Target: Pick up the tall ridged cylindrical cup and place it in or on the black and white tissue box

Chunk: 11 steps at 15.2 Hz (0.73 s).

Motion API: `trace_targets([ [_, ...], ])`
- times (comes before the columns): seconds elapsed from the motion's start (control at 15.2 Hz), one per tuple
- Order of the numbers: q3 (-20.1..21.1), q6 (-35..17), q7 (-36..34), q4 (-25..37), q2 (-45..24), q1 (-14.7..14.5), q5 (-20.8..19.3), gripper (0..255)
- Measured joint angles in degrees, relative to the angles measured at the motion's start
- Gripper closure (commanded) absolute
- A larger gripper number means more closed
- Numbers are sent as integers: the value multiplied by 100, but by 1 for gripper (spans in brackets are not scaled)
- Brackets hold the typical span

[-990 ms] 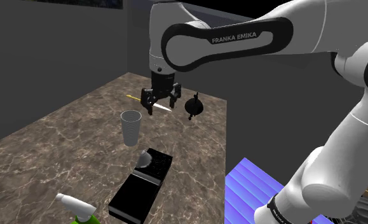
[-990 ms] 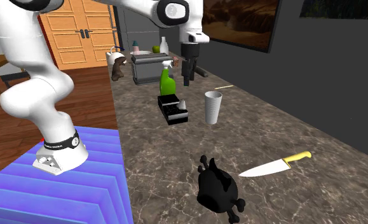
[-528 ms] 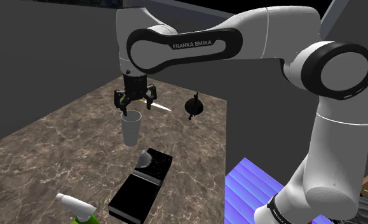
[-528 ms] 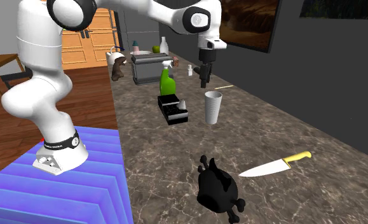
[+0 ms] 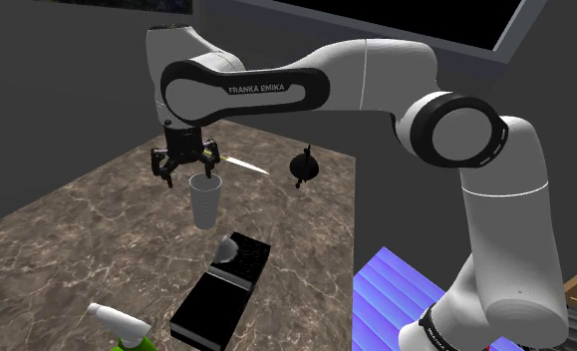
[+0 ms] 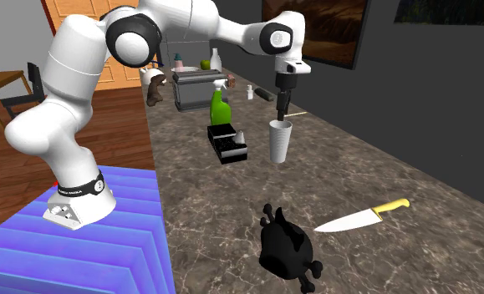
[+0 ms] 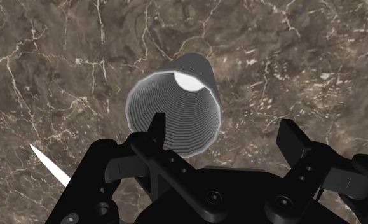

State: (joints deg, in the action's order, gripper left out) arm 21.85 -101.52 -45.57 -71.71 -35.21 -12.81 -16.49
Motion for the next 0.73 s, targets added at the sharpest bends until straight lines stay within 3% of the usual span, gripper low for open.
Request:
trace_targets([
  [0.73, -24, -386, -40, -345, -49, 53, -35, 0],
])
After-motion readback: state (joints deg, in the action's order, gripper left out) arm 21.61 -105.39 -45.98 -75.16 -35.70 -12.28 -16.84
